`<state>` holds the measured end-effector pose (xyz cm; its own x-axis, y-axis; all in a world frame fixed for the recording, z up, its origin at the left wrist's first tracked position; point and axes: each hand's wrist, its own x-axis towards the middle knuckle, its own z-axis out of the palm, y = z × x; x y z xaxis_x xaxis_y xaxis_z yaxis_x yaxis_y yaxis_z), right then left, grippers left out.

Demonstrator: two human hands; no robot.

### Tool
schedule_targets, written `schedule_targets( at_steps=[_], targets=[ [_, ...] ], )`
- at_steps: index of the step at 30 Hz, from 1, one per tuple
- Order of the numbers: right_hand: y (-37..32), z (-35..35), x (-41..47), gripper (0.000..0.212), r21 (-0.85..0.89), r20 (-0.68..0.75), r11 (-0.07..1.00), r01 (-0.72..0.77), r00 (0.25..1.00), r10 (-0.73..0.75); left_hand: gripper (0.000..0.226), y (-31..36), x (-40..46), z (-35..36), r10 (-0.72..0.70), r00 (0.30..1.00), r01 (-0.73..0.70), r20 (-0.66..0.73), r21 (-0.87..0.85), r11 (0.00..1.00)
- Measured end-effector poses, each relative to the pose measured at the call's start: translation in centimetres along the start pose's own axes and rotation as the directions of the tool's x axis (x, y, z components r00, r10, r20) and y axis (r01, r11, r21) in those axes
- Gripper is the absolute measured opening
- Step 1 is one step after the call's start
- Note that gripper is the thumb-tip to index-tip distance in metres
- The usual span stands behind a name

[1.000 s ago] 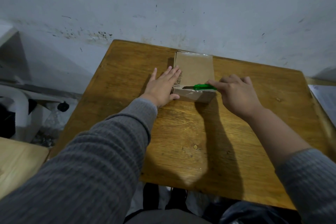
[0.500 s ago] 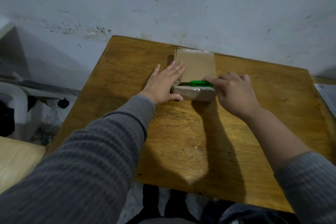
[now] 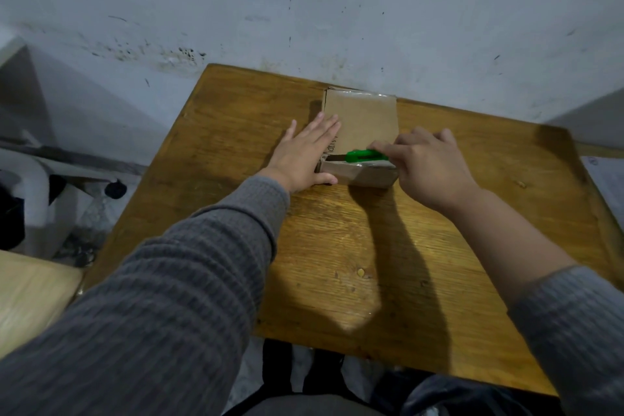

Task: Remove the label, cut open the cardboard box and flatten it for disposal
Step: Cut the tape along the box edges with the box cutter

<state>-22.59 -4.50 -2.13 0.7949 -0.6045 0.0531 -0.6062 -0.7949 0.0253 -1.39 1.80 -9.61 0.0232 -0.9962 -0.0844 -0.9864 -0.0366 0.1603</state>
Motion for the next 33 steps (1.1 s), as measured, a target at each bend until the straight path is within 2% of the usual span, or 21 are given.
schedule_targets(
  at_steps=[6,11,14,18,33],
  targets=[
    [1.8,0.0,-1.6,0.042,-0.007,0.013,1.000,-0.019,1.000,0.019,0.106,0.3,0.0,-0.2,-0.015,1.000,0.016,0.015,-0.005,1.000],
    [2.0,0.1,-1.4,0.041,-0.035,-0.019,0.999,-0.003,1.000,0.002,0.111,0.9,0.3,-0.7,-0.026,1.000,0.025,0.011,0.070,0.997],
    [1.7,-0.3,-1.2,0.040,-0.063,-0.040,0.998,-0.003,0.999,0.000,0.116,1.9,1.2,-1.3,0.007,1.000,-0.009,0.022,0.091,0.996],
    [2.0,-0.3,-1.0,0.041,-0.066,-0.025,0.998,0.010,1.000,-0.012,0.108,2.9,2.0,-0.9,0.050,0.997,-0.055,0.064,0.070,0.996],
    [7.6,1.3,-5.4,0.039,0.003,-0.015,0.989,-0.145,0.989,0.145,0.103,3.0,1.9,-0.9,0.050,0.996,-0.059,0.079,0.118,0.991]
  ],
)
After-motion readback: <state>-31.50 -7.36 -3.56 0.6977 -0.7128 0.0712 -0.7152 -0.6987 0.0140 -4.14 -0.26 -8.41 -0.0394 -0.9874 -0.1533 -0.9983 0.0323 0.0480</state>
